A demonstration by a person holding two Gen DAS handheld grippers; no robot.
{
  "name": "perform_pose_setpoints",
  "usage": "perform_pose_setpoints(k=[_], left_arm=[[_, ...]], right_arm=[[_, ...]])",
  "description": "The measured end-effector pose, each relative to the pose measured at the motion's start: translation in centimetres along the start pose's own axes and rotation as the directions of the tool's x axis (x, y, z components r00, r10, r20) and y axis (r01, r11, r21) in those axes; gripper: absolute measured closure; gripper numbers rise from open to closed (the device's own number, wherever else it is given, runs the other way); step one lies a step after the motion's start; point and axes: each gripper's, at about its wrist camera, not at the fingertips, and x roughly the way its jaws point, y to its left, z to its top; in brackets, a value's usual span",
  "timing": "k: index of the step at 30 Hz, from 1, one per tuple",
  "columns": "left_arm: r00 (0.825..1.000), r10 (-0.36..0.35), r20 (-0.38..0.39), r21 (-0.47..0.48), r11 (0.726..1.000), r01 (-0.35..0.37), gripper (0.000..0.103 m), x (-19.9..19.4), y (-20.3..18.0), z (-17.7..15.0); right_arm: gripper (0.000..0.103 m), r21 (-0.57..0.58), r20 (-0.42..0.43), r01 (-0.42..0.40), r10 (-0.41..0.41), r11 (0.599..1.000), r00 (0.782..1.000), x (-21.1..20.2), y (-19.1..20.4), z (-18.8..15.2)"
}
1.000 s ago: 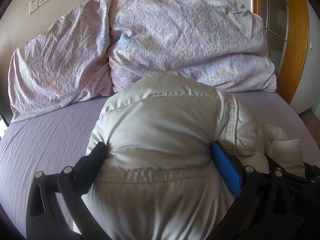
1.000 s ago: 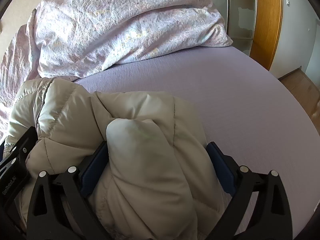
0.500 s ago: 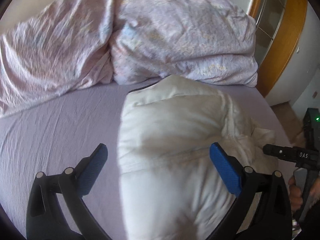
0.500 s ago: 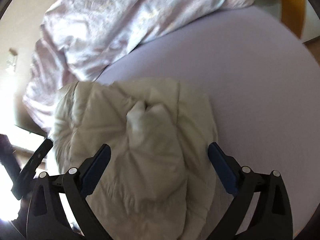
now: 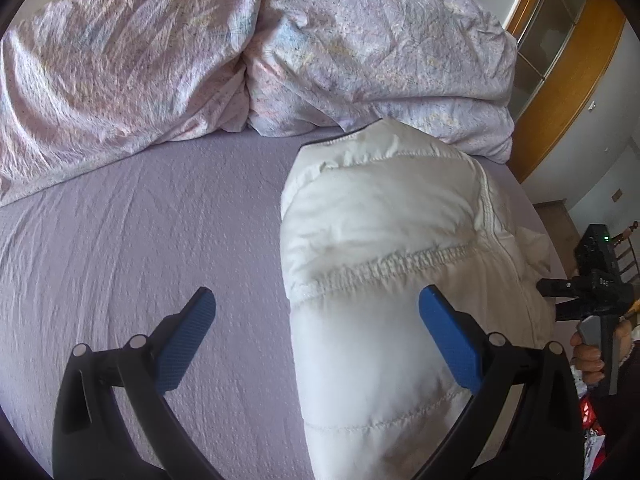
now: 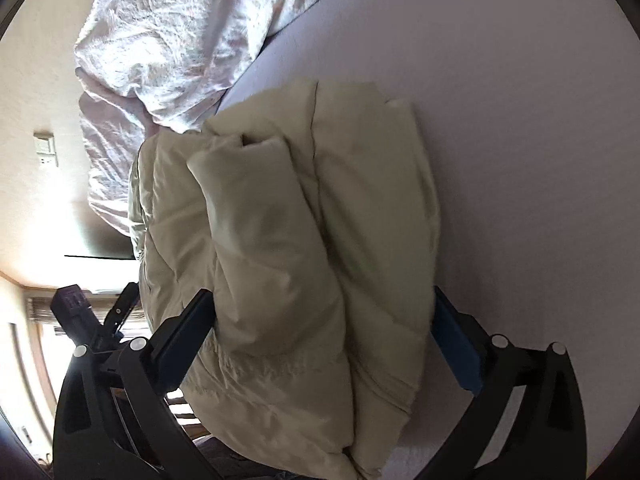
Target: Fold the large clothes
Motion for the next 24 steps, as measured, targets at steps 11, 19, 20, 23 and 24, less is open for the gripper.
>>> perform_pose_setpoints(k=[11, 19, 20, 23, 24], left_arm=[[0.995, -0.085, -0.044, -0.019, 0.996, 0.084, 0.002, 1.2, 0.4, 0.0], [0.982, -0.170, -0.082, -0.073, 0.984, 0.164, 0.002, 3.0, 1.1, 0.2], [0.980, -0.180, -0.087, -0.078, 0.982, 0.173, 0.002, 3.2, 1.1, 0.3], [0.975, -0.199, -0.095, -0.087, 0.978, 0.191, 0.002, 3.7, 1.2, 0.4], [0.973, -0.209, -0.100, -0.090, 0.976, 0.200, 0.002, 4.0, 1.2, 0.4]], right_arm=[[0.005, 0.018, 0.033, -0.051, 0.050, 0.999, 0.998, 1.1, 0.2, -0.5], [0.030, 0.003, 0.051, -0.075, 0.075, 0.997, 0.996, 0.5, 0.1, -1.0], [0.030, 0.002, 0.051, -0.073, 0.073, 0.997, 0.996, 0.5, 0.1, -1.0], [0.031, 0.003, 0.051, -0.067, 0.066, 0.998, 0.997, 0.5, 0.1, -1.0], [0.031, 0.003, 0.050, -0.064, 0.064, 0.998, 0.997, 0.5, 0.1, -1.0]])
